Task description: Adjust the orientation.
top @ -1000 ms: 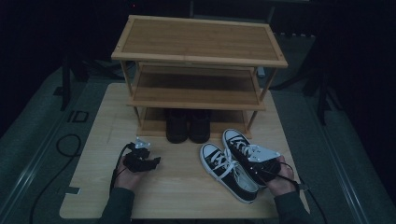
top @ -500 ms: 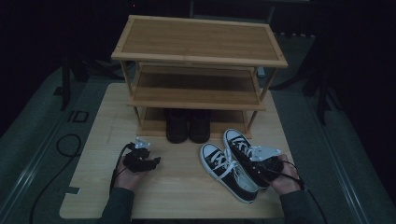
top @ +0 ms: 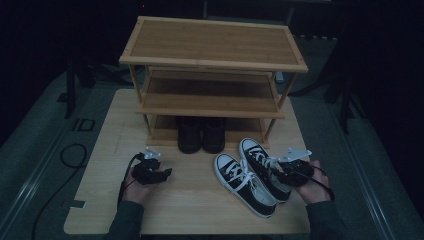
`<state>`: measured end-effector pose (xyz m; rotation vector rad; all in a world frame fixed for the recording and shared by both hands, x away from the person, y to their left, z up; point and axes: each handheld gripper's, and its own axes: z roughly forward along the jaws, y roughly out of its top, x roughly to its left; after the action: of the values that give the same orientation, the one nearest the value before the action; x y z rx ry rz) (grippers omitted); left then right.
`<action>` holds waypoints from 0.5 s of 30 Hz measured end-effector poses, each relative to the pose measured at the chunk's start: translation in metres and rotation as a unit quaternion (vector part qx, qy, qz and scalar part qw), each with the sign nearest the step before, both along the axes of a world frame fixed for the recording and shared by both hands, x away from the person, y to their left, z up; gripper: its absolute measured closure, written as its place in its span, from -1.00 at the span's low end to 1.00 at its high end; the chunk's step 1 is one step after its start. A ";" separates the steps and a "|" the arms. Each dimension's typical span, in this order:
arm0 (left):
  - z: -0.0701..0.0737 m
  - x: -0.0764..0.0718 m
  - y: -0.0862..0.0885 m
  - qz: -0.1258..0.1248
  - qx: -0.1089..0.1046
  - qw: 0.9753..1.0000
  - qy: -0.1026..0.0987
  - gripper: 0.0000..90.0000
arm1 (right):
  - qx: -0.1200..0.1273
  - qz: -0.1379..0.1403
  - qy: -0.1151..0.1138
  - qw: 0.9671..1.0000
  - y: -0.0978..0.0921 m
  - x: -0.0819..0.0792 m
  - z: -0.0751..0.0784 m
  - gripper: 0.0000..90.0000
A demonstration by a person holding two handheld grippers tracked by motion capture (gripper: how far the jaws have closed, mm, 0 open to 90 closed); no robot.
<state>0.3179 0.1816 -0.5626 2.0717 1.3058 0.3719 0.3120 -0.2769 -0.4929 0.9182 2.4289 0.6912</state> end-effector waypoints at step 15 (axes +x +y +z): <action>0.000 0.000 0.000 -0.001 0.000 1.000 0.000 0.00 | -0.047 -0.046 -0.002 0.998 0.025 0.020 -0.026 0.86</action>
<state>0.3180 0.1818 -0.5627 2.0719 1.3035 0.3713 0.3324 -0.2516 -0.5192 0.9829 2.3763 0.5396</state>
